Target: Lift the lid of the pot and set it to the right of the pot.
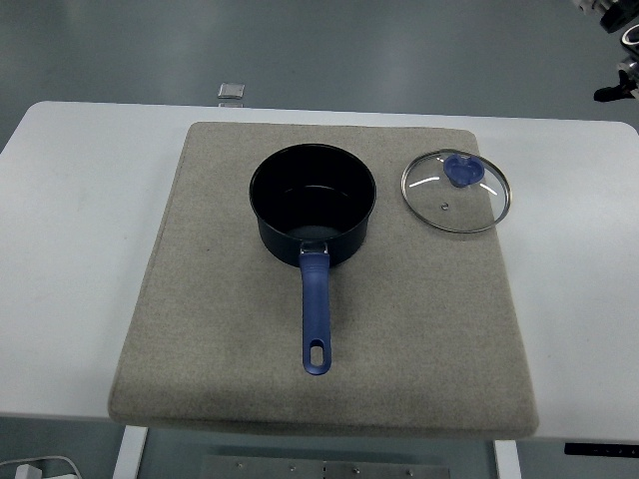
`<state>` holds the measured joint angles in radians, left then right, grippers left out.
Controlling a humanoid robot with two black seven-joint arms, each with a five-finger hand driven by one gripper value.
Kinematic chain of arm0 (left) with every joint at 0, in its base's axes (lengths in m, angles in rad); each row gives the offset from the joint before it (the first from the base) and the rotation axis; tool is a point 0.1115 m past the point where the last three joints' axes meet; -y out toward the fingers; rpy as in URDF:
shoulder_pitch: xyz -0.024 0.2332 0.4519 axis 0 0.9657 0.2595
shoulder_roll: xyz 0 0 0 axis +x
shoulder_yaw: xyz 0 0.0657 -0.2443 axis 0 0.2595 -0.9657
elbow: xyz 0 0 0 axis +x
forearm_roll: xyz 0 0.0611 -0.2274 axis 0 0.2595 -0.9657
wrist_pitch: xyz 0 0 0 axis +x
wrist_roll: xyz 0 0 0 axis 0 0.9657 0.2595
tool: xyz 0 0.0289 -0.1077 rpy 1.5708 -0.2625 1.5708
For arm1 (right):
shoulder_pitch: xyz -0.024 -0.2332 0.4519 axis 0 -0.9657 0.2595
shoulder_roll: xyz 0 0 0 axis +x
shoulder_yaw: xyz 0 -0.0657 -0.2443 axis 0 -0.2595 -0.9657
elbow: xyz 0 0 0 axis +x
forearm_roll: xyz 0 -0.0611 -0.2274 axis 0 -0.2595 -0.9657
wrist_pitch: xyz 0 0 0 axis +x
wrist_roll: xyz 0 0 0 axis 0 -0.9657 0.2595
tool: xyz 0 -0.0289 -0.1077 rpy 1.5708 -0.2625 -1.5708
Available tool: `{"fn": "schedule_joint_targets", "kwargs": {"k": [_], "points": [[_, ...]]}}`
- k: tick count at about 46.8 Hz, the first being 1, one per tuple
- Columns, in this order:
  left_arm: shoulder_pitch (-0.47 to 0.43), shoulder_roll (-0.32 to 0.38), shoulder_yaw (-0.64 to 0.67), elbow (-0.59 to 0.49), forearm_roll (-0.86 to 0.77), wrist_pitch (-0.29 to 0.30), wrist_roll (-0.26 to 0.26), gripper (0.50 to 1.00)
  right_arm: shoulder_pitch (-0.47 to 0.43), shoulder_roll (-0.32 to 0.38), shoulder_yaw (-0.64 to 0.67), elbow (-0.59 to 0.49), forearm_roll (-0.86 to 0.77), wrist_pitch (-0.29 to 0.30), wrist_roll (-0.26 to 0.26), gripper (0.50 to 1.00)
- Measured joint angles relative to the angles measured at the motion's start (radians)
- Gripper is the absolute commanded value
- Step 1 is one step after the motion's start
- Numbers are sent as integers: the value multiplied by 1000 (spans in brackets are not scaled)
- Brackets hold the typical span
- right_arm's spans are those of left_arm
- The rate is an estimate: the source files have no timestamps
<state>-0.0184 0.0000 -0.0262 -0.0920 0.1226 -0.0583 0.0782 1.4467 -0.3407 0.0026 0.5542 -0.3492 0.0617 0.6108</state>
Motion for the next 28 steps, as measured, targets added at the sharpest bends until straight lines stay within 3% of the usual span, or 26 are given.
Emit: {"fn": "schedule_joint_targets", "kwargs": {"k": [16, 28], "points": [[0, 0, 0, 0, 0, 0, 0, 1000, -49, 3, -1, -9, 292, 48, -142, 901], [0, 0, 0, 0, 0, 0, 0, 1000, -72, 4, -2, -9, 563, 34, -308, 901]]}}
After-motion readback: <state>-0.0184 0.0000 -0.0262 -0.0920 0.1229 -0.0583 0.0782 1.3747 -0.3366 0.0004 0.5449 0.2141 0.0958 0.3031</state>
